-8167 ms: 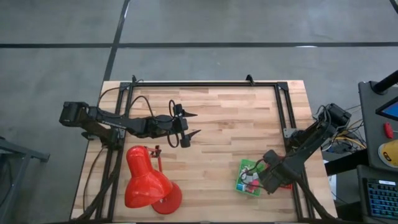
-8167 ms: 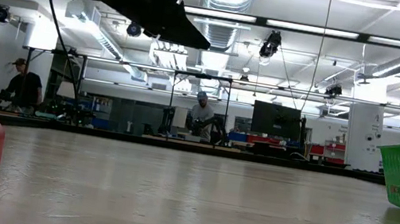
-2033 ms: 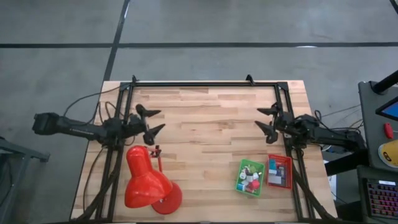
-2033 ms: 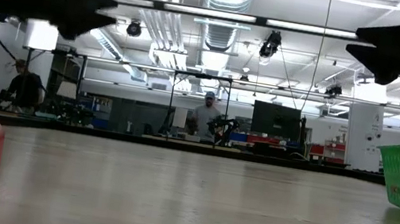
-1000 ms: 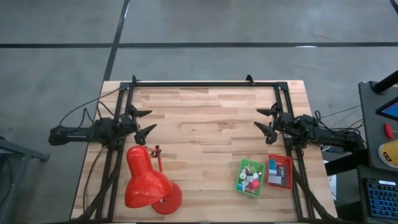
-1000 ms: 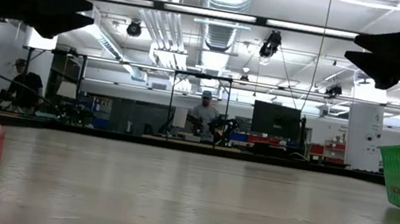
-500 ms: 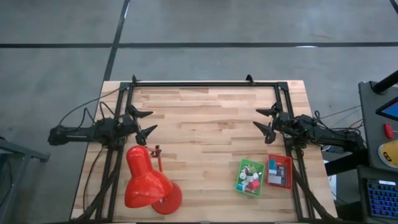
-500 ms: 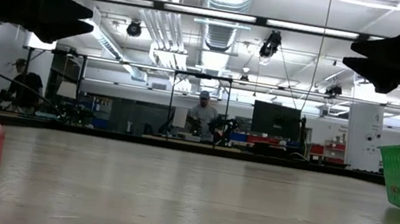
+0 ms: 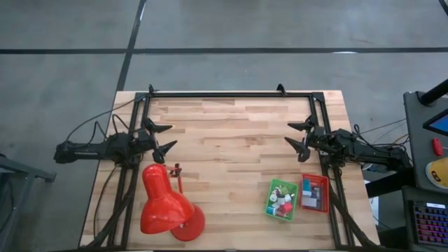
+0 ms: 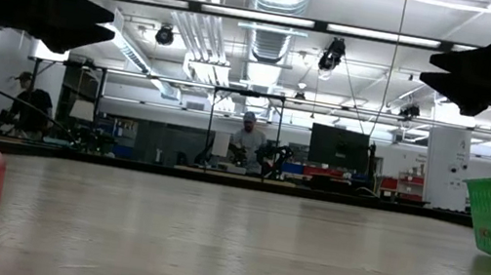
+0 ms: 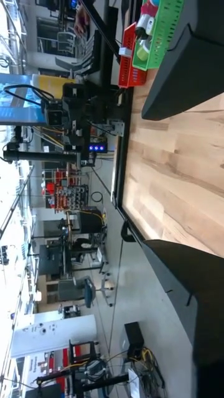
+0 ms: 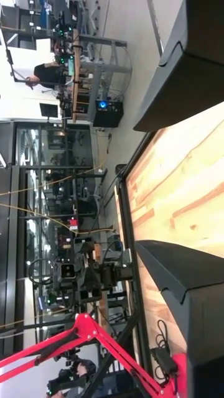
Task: Pick & Place Office items
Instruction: Return to Home Position
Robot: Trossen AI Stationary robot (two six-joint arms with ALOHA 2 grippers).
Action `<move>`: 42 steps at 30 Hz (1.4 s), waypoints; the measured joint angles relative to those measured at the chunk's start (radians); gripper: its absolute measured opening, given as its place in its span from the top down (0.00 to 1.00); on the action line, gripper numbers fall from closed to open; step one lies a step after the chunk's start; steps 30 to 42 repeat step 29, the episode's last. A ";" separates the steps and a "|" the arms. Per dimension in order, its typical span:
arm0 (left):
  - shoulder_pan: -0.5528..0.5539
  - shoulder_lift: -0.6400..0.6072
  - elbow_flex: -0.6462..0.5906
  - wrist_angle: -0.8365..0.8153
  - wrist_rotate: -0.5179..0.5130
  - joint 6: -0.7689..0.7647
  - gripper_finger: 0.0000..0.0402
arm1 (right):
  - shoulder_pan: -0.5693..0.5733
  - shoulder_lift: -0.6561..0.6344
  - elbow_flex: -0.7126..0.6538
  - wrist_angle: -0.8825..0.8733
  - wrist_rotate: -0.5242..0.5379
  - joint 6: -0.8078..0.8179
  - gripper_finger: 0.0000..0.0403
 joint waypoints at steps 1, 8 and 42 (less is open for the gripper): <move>0.000 0.000 0.000 0.000 0.001 0.000 0.17 | 0.000 0.000 0.000 0.000 0.000 0.000 0.27; 0.000 0.000 0.000 0.000 0.002 0.000 0.16 | 0.000 0.000 0.000 0.000 -0.001 0.000 0.27; 0.000 0.000 0.000 0.000 0.002 0.000 0.17 | 0.000 0.000 0.000 0.000 -0.001 0.000 0.28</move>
